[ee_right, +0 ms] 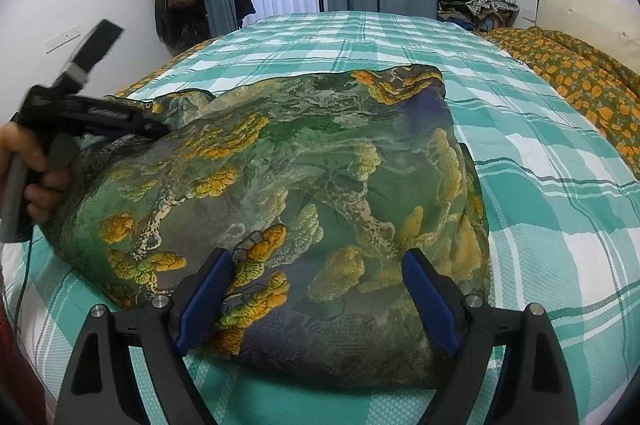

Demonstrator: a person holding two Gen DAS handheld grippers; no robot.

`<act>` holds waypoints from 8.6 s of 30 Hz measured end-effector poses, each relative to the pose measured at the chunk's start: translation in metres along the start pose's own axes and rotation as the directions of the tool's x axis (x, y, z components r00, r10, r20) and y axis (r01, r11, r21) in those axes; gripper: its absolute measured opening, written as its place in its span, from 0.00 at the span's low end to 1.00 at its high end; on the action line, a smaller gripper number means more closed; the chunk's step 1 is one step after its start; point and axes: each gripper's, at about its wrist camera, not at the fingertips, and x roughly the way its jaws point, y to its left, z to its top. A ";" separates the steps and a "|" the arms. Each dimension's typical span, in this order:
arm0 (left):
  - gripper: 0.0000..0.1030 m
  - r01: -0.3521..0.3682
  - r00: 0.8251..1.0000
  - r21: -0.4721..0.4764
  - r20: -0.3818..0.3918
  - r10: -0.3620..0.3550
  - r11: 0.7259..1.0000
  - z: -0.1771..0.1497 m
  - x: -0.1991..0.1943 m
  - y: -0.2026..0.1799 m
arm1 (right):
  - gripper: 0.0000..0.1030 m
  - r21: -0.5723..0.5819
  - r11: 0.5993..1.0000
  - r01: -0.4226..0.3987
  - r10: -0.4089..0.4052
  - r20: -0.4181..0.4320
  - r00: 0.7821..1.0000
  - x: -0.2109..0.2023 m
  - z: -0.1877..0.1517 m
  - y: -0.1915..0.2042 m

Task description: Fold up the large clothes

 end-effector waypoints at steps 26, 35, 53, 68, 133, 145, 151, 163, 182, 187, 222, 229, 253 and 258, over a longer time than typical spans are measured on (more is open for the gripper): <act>0.99 -0.052 0.999 0.175 0.026 0.048 0.983 -0.055 -0.010 -0.023 | 0.86 -0.007 1.000 0.016 -0.016 0.001 1.000 0.000 -0.002 0.003; 0.99 -0.032 0.999 0.171 -0.018 0.036 0.985 -0.051 0.000 -0.021 | 0.86 -0.013 1.000 0.021 -0.021 0.001 1.000 0.001 -0.002 0.004; 1.00 -0.010 1.000 0.097 0.011 0.009 0.995 -0.072 -0.029 -0.013 | 0.86 0.262 0.965 0.031 -0.028 -0.014 1.000 -0.057 -0.012 -0.065; 0.99 0.129 0.989 0.195 0.051 -0.141 0.972 -0.074 -0.051 -0.058 | 0.90 0.718 0.678 -0.157 0.218 0.007 0.976 -0.001 -0.040 -0.101; 0.29 0.111 0.987 0.199 -0.138 -0.084 0.974 0.015 -0.111 0.034 | 0.60 -0.322 0.942 -0.099 0.200 0.298 0.934 -0.111 -0.013 0.129; 0.31 0.154 0.978 -0.020 -0.141 -0.155 0.988 -0.016 -0.081 0.148 | 0.45 -0.145 0.965 -0.217 0.234 0.114 0.965 -0.061 0.044 0.119; 0.33 0.244 0.959 -0.103 -0.121 -0.255 0.964 -0.025 -0.065 0.175 | 0.45 -0.144 0.925 -0.353 0.358 0.010 0.934 -0.007 0.086 0.172; 0.46 0.385 0.902 -0.286 -0.083 -0.423 0.878 -0.054 -0.002 0.208 | 0.43 -0.105 0.954 -0.279 0.250 -0.231 0.940 0.095 0.071 0.204; 0.46 0.405 0.901 -0.298 -0.031 -0.433 0.864 -0.074 -0.002 0.212 | 0.43 0.119 0.961 -0.248 0.275 -0.447 0.851 0.245 0.198 0.252; 0.47 0.414 0.897 -0.296 -0.031 -0.442 0.861 -0.070 -0.002 0.217 | 0.43 0.021 0.975 -0.219 0.206 -0.436 0.876 0.246 0.197 0.265; 0.57 0.373 0.915 -0.316 -0.031 -0.402 0.873 -0.065 -0.009 0.194 | 0.46 -0.214 0.932 -0.294 0.254 -0.195 0.947 0.019 0.087 0.259; 0.78 0.371 0.923 -0.355 0.041 -0.383 0.858 -0.072 -0.061 0.217 | 0.47 -0.201 0.925 -0.322 0.254 -0.299 0.920 0.069 0.087 0.281; 0.99 0.700 0.698 -0.437 0.254 -0.669 0.565 -0.105 -0.006 0.247 | 0.47 -0.229 0.939 -0.258 0.193 -0.270 0.943 0.076 0.076 0.291; 0.99 0.540 0.837 -0.287 0.078 -0.542 0.791 -0.070 -0.017 0.201 | 0.47 -0.272 0.935 -0.227 0.154 -0.263 0.952 0.077 0.069 0.296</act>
